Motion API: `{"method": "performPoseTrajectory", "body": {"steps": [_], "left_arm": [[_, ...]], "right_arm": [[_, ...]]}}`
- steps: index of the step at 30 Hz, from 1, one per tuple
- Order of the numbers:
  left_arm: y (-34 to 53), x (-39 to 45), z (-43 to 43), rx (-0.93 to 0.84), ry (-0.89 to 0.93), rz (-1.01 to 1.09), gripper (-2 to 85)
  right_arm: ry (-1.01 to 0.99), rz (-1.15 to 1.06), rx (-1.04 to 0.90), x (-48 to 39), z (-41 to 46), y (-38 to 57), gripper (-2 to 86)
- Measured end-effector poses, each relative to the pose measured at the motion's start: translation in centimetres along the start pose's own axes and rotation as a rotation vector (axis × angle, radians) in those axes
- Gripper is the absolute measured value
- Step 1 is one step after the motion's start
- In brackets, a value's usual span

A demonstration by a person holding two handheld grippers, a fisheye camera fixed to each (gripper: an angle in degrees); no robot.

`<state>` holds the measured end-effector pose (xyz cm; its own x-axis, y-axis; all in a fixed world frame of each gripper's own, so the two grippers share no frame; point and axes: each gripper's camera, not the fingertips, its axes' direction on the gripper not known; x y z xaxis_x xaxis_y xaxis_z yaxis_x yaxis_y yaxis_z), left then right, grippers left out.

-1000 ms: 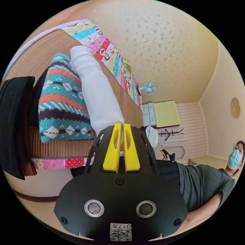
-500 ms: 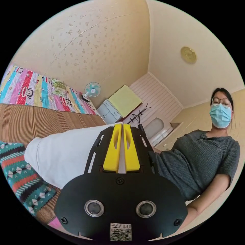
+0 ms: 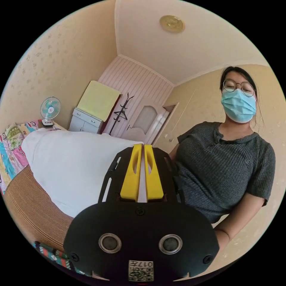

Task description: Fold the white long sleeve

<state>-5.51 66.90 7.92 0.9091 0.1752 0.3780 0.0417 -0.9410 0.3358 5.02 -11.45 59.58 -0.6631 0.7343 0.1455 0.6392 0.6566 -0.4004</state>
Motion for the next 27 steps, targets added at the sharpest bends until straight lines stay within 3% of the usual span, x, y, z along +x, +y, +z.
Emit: {"method": "performPoseTrajectory", "body": {"steps": [4,8,11,13,18,24,27], "left_arm": [[1.9,-1.0,4.0,-0.170,-0.104,-0.064,-0.7],[3.5,-4.1,6.5,-0.150,-0.075,-0.195,0.5],[4.9,-7.8,7.1,-0.029,-0.028,-0.353,7.5],[6.2,-11.1,6.8,0.089,0.105,-0.487,14.4],[6.2,-12.1,5.1,0.316,0.199,-0.489,15.4],[1.2,-10.6,12.0,0.054,0.168,-0.457,21.8],[0.2,-10.0,16.2,-0.092,-0.053,-0.476,20.6]], "right_arm": [[0.088,-0.123,-0.191,-6.7,3.7,-2.5,2.2],[0.120,-0.187,-0.379,-9.1,8.0,-2.0,0.2],[0.162,-0.243,-0.469,-10.0,10.4,-0.7,-0.3],[0.238,-0.259,-0.529,-10.3,11.6,-0.1,-0.3],[0.480,-0.152,-0.591,-7.1,12.2,1.3,-0.4],[0.609,0.042,-0.410,-0.6,8.5,3.4,-0.5],[0.767,0.077,-0.426,0.2,9.2,3.6,-0.5]]}}
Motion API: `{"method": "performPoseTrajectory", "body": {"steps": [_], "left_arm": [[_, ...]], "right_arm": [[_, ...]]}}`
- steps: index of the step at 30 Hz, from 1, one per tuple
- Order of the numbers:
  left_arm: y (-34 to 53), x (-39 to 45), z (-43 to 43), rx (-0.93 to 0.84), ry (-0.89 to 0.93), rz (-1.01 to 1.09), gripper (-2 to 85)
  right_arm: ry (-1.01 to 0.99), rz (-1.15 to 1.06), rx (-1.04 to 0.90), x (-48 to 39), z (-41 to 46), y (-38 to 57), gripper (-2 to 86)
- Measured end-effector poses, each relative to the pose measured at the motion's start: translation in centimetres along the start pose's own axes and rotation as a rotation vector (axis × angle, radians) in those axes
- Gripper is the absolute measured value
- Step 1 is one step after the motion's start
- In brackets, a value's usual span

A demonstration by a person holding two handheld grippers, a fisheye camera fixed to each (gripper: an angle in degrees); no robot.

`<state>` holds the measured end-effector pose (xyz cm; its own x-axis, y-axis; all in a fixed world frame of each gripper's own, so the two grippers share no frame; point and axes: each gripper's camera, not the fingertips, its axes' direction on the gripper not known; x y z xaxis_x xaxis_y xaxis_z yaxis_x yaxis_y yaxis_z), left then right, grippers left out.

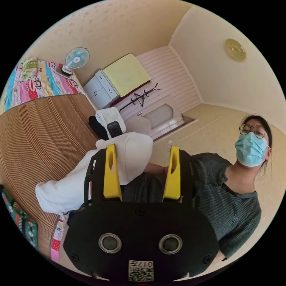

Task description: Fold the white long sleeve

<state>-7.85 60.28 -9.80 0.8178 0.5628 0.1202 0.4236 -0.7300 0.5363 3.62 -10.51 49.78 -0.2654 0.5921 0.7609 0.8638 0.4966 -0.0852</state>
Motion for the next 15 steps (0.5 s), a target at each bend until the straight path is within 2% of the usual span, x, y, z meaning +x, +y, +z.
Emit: {"method": "performPoseTrajectory", "body": {"steps": [1,4,6,9,11,13,15], "left_arm": [[-0.1,0.1,1.6,-0.029,-0.124,-0.018,17.9],[0.1,-0.2,4.7,-0.059,-0.237,0.001,13.1],[0.3,-1.2,5.1,-0.040,-0.177,0.009,10.8],[1.1,-2.4,4.1,0.076,0.036,0.105,5.0],[1.4,-1.5,3.2,0.097,-0.024,0.180,4.7],[2.0,1.4,2.3,0.105,-0.197,0.330,4.6],[2.2,2.0,1.8,0.121,-0.162,0.395,4.6]], "right_arm": [[0.069,-0.003,-0.036,-0.7,1.0,-0.1,-0.5],[0.178,-0.015,-0.094,-2.0,3.6,-0.1,-0.1],[0.150,-0.017,-0.088,-2.1,4.2,0.3,0.2],[0.150,-0.076,-0.091,-3.9,5.1,0.9,0.7],[0.124,-0.177,-0.085,-6.5,5.0,1.3,1.0],[0.113,-0.228,-0.036,-8.2,4.2,2.0,1.6],[0.119,-0.258,0.009,-9.3,3.4,3.0,2.5]]}}
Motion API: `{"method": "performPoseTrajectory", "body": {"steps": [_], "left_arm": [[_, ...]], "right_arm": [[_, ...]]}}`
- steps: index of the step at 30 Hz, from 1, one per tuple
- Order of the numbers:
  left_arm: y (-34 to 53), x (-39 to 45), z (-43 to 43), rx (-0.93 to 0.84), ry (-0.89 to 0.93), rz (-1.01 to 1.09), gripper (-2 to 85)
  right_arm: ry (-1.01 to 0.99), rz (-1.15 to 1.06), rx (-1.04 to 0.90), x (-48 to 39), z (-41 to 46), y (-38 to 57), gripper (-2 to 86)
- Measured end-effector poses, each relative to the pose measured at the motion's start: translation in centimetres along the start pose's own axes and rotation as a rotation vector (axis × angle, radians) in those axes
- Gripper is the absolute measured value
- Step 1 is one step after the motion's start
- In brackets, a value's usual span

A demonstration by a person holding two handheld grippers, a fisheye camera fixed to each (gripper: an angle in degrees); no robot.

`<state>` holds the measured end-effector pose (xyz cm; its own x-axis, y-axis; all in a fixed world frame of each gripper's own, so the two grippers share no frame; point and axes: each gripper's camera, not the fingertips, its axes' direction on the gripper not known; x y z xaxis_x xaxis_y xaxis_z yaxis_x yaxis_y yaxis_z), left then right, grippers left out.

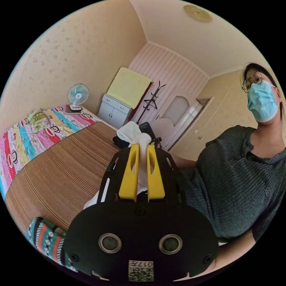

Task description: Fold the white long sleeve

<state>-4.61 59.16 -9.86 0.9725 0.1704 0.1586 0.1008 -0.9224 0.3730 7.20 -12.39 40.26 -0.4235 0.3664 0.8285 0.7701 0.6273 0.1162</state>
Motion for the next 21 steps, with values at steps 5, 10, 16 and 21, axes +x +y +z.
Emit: {"method": "performPoseTrajectory", "body": {"steps": [5,10,16,21], "left_arm": [[0.3,-0.7,-0.4,0.141,0.239,0.087,4.6],[-0.8,0.5,1.8,0.107,0.224,0.154,4.8],[-2.3,1.6,5.3,0.018,0.190,0.190,4.9],[-2.2,-0.3,6.1,-0.048,0.078,0.044,5.7]], "right_arm": [[0.263,-0.119,0.014,-4.9,0.3,1.6,11.0],[0.391,-0.317,0.195,-10.6,2.2,2.7,16.1],[0.350,-0.247,-0.275,-9.2,11.4,0.6,14.5],[0.543,-0.199,-0.072,-11.1,11.9,1.4,5.1]]}}
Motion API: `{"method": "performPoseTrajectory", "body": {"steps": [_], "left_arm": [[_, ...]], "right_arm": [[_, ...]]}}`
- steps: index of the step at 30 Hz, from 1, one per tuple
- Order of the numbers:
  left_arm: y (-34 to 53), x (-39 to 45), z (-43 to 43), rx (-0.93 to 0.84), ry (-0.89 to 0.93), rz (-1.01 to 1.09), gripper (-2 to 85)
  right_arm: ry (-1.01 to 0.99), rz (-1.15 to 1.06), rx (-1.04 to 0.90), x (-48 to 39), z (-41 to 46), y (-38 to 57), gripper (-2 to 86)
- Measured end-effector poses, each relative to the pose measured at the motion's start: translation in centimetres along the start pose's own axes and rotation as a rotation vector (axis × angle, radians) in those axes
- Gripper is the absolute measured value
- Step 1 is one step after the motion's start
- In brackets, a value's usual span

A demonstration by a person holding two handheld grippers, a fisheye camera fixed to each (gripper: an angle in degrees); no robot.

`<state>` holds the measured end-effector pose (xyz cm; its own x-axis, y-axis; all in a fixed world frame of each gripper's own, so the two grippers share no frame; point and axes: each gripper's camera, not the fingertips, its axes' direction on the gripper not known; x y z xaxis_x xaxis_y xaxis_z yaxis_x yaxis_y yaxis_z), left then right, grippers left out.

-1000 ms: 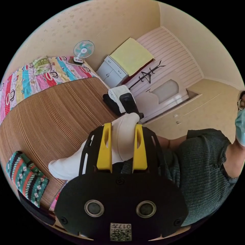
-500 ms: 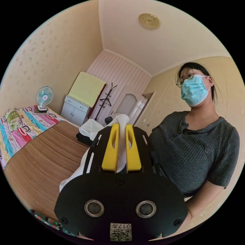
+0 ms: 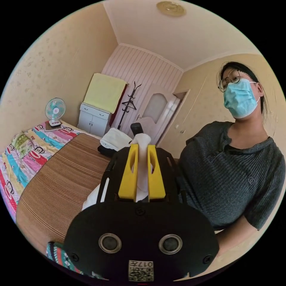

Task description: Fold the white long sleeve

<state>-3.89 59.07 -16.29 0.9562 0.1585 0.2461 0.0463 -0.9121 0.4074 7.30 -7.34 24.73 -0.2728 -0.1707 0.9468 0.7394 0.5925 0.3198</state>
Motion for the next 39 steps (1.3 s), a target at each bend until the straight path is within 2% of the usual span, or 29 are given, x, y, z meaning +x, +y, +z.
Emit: {"method": "performPoseTrajectory", "body": {"steps": [2,4,6,10,14,17,22,26,28,31,33,39], "left_arm": [[0.8,-2.0,-0.5,0.007,-0.050,-0.153,6.9],[2.6,-4.0,-1.6,0.105,-0.026,-0.281,8.3],[3.6,-4.6,-1.4,0.134,-0.015,-0.325,10.2],[2.6,-3.5,3.7,-0.022,-0.089,-0.365,16.4],[0.5,-1.6,9.8,-0.125,-0.074,-0.336,18.2],[-0.5,-0.8,12.8,-0.104,-0.068,-0.357,18.0],[-0.8,0.1,13.9,-0.082,-0.292,-0.420,14.5],[-1.0,0.8,14.8,-0.075,-0.357,-0.424,13.7],[-1.5,2.1,15.3,-0.104,-0.447,-0.392,12.9],[-0.9,4.0,15.0,-0.106,-0.542,-0.328,6.2],[-0.3,4.9,13.7,-0.076,-0.504,-0.267,4.3],[0.4,5.9,4.0,0.197,-0.218,-0.151,2.6]], "right_arm": [[0.182,0.064,0.052,-1.4,-1.0,-0.1,4.3],[0.306,0.101,0.068,-2.5,-1.1,-0.3,3.9],[0.307,0.120,0.094,-3.4,-1.1,-0.7,3.8],[0.400,0.114,0.024,-6.6,1.3,-3.1,3.7],[0.444,0.070,-0.028,-10.4,4.5,-6.4,3.7],[0.443,0.063,-0.099,-13.0,7.1,-8.9,3.8],[0.630,-0.010,-0.210,-17.4,11.1,-10.7,3.9],[0.670,0.026,-0.214,-19.1,12.3,-11.2,4.1],[0.681,0.041,-0.213,-19.8,12.5,-11.2,4.2],[0.696,0.012,-0.198,-21.0,11.7,-11.0,4.3],[0.668,0.008,-0.171,-21.1,9.9,-10.8,4.6],[0.405,-0.132,-0.040,-21.7,1.8,-7.9,6.7]]}}
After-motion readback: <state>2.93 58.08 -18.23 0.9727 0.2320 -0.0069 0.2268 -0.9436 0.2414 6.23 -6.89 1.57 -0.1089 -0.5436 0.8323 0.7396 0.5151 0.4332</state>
